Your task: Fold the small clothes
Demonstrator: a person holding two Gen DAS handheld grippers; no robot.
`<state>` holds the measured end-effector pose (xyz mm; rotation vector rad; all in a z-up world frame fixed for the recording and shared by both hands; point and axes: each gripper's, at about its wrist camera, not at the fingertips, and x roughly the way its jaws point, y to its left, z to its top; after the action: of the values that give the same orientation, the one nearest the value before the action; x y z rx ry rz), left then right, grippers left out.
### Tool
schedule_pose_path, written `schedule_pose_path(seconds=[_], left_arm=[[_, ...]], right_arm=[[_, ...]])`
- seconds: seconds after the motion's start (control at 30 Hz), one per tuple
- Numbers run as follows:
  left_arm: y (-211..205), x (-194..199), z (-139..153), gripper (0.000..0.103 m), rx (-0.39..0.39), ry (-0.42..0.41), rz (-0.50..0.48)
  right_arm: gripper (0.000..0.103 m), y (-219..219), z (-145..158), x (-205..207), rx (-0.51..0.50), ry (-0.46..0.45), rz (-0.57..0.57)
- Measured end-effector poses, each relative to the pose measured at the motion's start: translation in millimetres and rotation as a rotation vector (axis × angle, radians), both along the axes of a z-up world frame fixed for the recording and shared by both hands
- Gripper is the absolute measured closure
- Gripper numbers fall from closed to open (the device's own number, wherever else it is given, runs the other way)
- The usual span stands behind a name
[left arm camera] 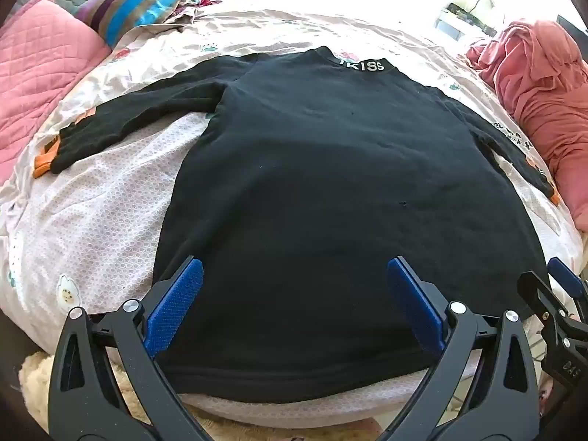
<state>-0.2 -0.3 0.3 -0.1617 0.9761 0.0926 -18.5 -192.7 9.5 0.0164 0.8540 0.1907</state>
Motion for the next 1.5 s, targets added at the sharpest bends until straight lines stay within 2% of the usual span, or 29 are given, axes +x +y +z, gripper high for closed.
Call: schedule_pose_path(seconds=[0.17, 0.5, 1.5], left_arm=[[-1, 2, -1, 0.009, -0.002, 0.003, 0.001], [1, 0, 8, 0.009, -0.007, -0.009, 0.0], [0, -3, 7, 0.009, -0.002, -0.022, -0.006]], right_arm=[[0.004, -1, -1, 0, 0.026, 0.002, -0.002], [0.004, -3, -3, 2, 0.019, 0.002, 0.002], [0.004, 7, 0, -5, 0.018, 0.001, -0.001]])
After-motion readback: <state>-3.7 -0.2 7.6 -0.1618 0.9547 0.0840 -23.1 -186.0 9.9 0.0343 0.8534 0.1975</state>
